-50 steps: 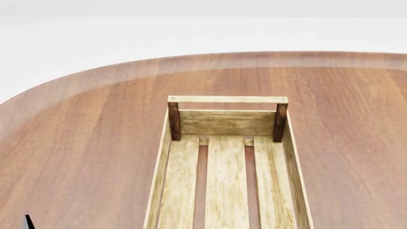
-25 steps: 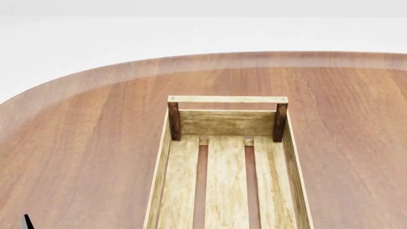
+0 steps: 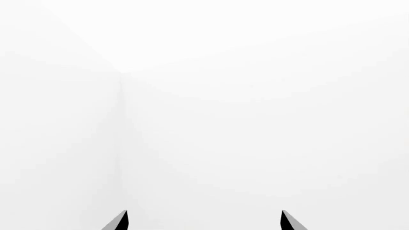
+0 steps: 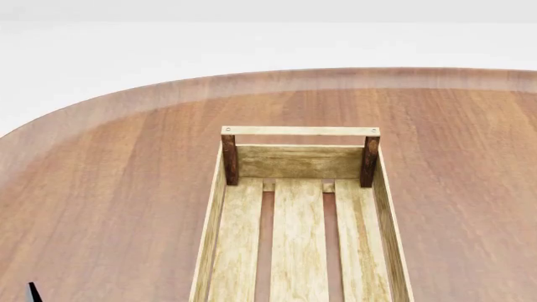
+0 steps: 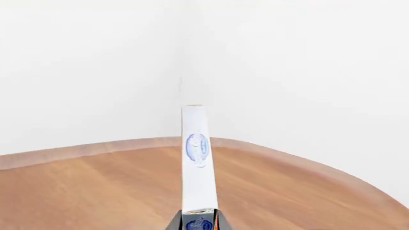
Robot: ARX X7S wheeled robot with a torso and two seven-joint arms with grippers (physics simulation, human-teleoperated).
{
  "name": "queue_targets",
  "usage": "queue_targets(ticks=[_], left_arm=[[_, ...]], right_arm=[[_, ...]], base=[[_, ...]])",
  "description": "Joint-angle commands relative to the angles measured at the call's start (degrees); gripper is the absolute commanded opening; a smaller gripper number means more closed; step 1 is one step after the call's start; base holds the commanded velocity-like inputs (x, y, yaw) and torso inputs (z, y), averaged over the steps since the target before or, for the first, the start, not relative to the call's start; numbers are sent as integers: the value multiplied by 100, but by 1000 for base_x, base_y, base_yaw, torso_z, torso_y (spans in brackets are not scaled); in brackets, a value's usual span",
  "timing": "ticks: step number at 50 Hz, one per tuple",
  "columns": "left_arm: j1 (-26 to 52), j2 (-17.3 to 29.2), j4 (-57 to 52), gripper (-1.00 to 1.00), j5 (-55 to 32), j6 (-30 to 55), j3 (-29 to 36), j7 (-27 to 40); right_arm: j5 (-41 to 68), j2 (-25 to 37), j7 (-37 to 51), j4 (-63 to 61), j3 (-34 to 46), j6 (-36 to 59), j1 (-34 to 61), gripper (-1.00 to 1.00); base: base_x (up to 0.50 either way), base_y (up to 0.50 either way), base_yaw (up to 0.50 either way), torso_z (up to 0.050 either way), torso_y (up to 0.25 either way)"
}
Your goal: Pick up the cream cheese and put it in the tray.
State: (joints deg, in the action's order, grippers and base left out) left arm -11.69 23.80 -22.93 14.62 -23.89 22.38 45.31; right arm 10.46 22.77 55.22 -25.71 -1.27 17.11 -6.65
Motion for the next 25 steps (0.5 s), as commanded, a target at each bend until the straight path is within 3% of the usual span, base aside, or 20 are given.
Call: queue_targets(ticks=[1,25], left_arm=[[-7,11,-32,100,8,22,3,15],[29,26,-11,100,-41,74,34,13]], right_arm=[[-223,308,-328,-395,377,431,442,-100],[26,631,-1556,-64,1440,1484,2271,-100]], base=[[0,0,0,0,0],[0,0,0,0,0]])
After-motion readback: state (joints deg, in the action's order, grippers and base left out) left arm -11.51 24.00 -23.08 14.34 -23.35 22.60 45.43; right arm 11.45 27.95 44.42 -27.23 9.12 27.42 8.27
